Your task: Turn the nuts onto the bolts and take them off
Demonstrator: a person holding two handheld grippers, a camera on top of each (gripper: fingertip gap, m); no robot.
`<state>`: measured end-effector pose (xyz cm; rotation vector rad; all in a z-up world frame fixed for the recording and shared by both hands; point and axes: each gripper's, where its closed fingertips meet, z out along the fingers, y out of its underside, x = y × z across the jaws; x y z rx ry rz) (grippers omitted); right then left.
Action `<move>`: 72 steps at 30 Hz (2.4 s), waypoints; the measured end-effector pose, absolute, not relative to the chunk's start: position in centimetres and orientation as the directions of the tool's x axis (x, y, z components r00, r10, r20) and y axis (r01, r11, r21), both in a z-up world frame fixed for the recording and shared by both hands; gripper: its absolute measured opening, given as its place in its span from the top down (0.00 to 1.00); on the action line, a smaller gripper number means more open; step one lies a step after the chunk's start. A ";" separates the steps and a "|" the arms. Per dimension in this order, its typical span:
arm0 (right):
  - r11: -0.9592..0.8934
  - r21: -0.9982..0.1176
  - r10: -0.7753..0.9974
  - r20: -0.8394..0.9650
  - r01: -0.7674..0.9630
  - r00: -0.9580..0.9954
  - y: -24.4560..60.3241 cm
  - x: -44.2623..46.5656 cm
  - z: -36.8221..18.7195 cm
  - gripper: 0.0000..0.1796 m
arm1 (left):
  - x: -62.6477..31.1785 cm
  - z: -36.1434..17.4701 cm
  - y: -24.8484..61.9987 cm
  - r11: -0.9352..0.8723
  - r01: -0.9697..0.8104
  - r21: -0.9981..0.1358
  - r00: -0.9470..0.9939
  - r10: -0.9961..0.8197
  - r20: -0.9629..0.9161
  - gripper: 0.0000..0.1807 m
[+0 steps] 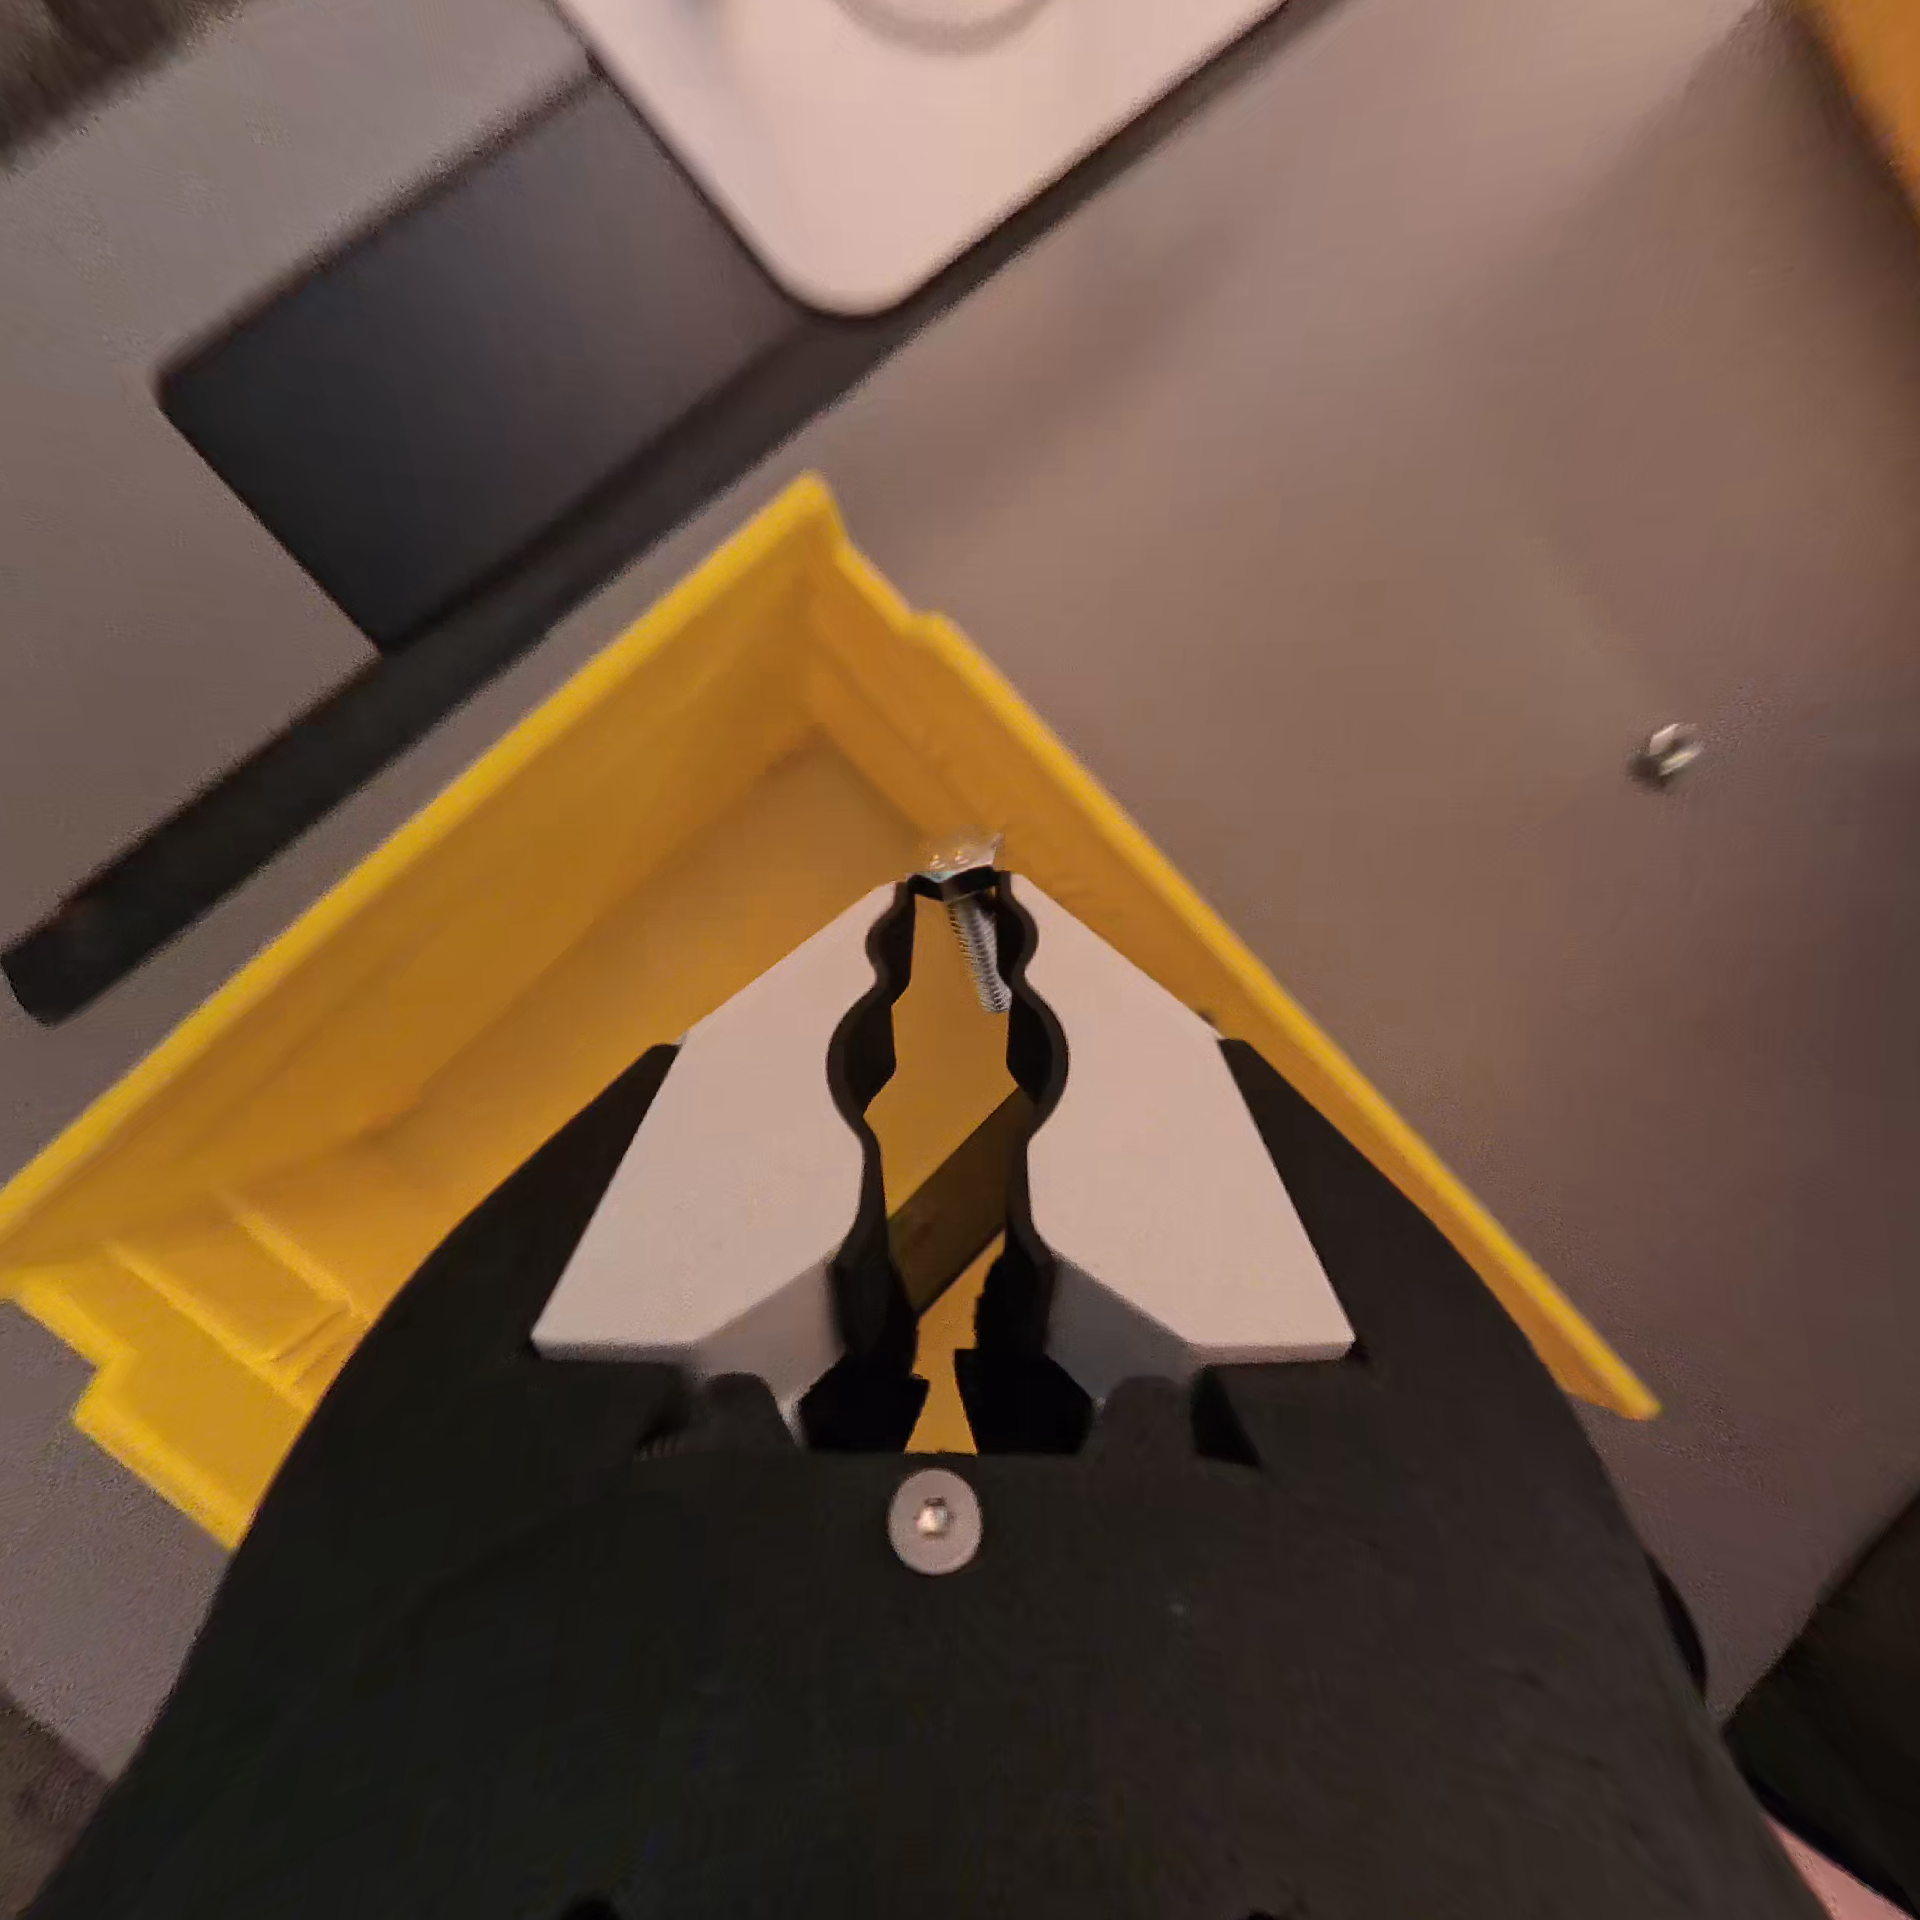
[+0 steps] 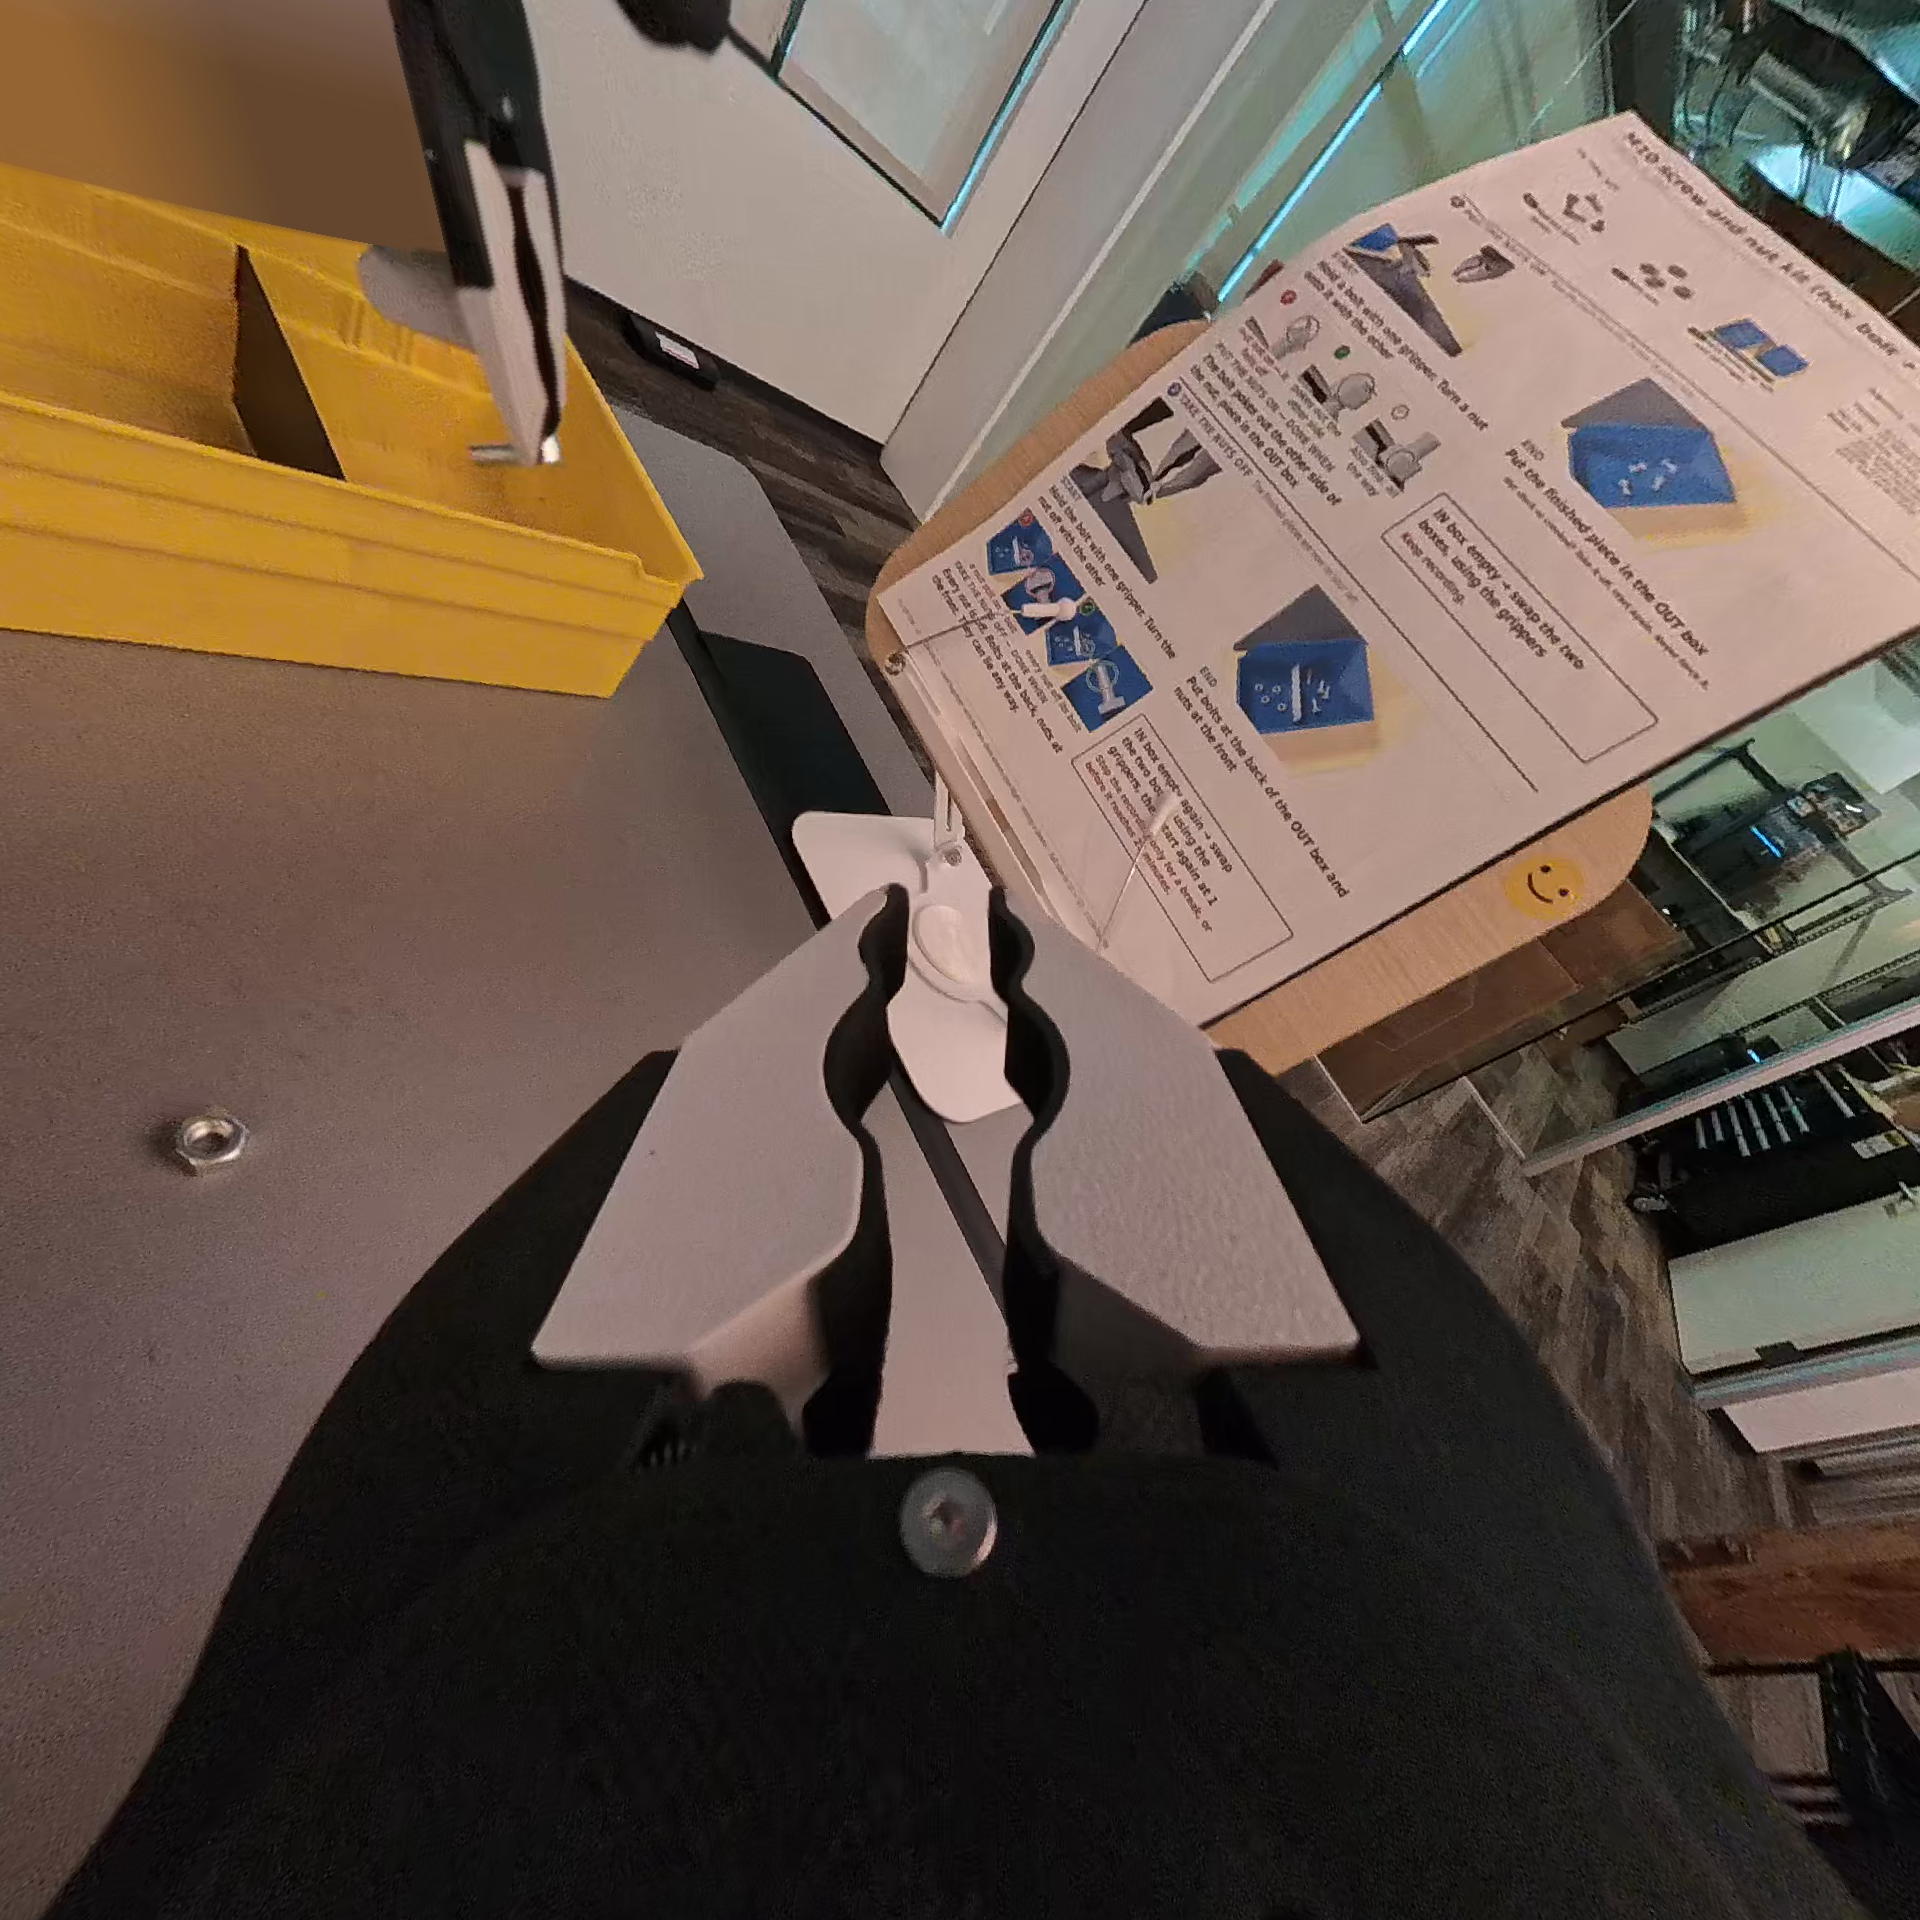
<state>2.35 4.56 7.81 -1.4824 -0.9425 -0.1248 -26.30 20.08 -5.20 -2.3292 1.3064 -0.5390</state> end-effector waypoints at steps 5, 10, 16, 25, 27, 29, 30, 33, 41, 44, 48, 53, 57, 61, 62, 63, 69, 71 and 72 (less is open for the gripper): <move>0.214 -0.825 0.523 0.549 0.522 0.652 4.4 -1.3 8.5 0.92 | -21.3 3.4 16.2 -0.325 -0.506 -0.799 0.320 -0.931 0.176 0.92; 0.196 -0.976 0.751 0.212 0.095 0.626 2.9 -8.9 10.1 0.85 | -14.8 9.7 9.2 -0.235 -0.269 -0.934 0.041 -0.972 0.232 0.92; 0.013 -0.999 0.841 -0.017 -0.051 0.540 2.9 -12.2 8.6 0.76 | -10.4 10.8 3.6 -0.052 -0.201 -0.978 -0.067 -0.995 0.067 0.92; -0.013 -1.000 0.845 -0.026 -0.029 0.533 2.8 -11.2 8.6 0.96 | -9.2 10.4 1.8 -0.006 -0.180 -0.984 -0.119 -0.992 0.028 0.92; 0.043 -0.996 0.795 0.084 0.081 0.601 3.2 -10.0 8.6 0.96 | -9.3 10.1 1.4 -0.006 -0.200 -0.980 -0.139 -0.990 0.034 0.88; 0.144 -0.958 0.689 0.276 0.247 0.670 3.6 -8.5 8.9 0.96 | -9.3 9.8 1.3 -0.019 -0.233 -0.972 -0.130 -0.990 0.051 0.74; 0.206 -0.918 0.614 0.391 0.340 0.685 3.7 -7.8 9.3 0.96 | -9.2 9.5 1.3 -0.019 -0.251 -0.968 -0.118 -0.992 0.050 0.71; 0.363 -0.672 0.371 0.740 0.645 0.561 3.1 -7.1 9.8 0.96 | -8.8 9.2 1.1 -0.002 -0.275 -0.961 -0.076 -0.997 0.024 0.67; 0.396 -0.162 -0.032 0.981 0.904 0.190 2.6 -7.2 9.8 0.96 | -8.5 9.2 0.3 0.055 -0.282 -0.958 -0.029 -0.998 -0.049 0.72; 0.379 -0.154 -0.032 0.983 0.913 0.179 2.8 -7.2 9.6 0.96 | -8.5 9.1 0.5 0.085 -0.279 -0.957 -0.013 -0.996 -0.085 0.77; 0.381 -0.141 -0.029 0.986 0.914 0.165 2.9 -7.6 9.2 0.96 | -8.1 8.6 0.6 0.108 -0.289 -0.951 -0.007 -0.994 -0.110 0.80; 0.381 -0.133 -0.068 0.983 0.915 0.171 3.1 -7.8 9.3 0.96 | -8.0 8.5 1.0 0.111 -0.273 -0.956 -0.009 -0.994 -0.113 0.86; 0.412 -0.301 -0.059 0.933 0.860 0.355 3.4 -6.7 11.2 0.86 | -8.9 10.2 2.0 0.203 -0.234 -0.951 0.087 -0.970 -0.229 0.90; 0.352 -0.860 0.407 0.495 0.369 0.768 4.1 -6.1 11.8 0.81 | -10.1 12.5 2.5 0.347 -0.184 -0.920 0.195 -0.904 -0.380 0.90; 0.238 -0.966 0.577 0.221 0.097 0.786 4.0 -6.5 12.2 0.79 | -10.2 12.8 2.5 0.381 -0.176 -0.908 0.212 -0.886 -0.413 0.90; 0.073 -0.981 0.730 -0.068 -0.177 0.680 3.5 -7.3 12.7 0.77 | -10.3 13.1 2.4 0.408 -0.169 -0.897 0.229 -0.869 -0.438 0.90; -0.622 -0.565 0.702 -0.709 -0.543 -0.068 3.3 -9.3 11.6 0.76 | -9.7 13.3 1.3 0.505 -0.167 -0.847 0.251 -0.809 -0.532 0.90; -0.694 -0.493 0.664 -0.721 -0.524 -0.201 2.8 -9.9 11.8 0.81 | -9.5 13.0 1.3 0.520 -0.178 -0.836 0.248 -0.798 -0.549 0.90; -0.708 -0.464 0.654 -0.716 -0.532 -0.246 2.7 -9.8 12.1 0.83 | -9.4 12.9 1.2 0.521 -0.180 -0.834 0.241 -0.799 -0.551 0.90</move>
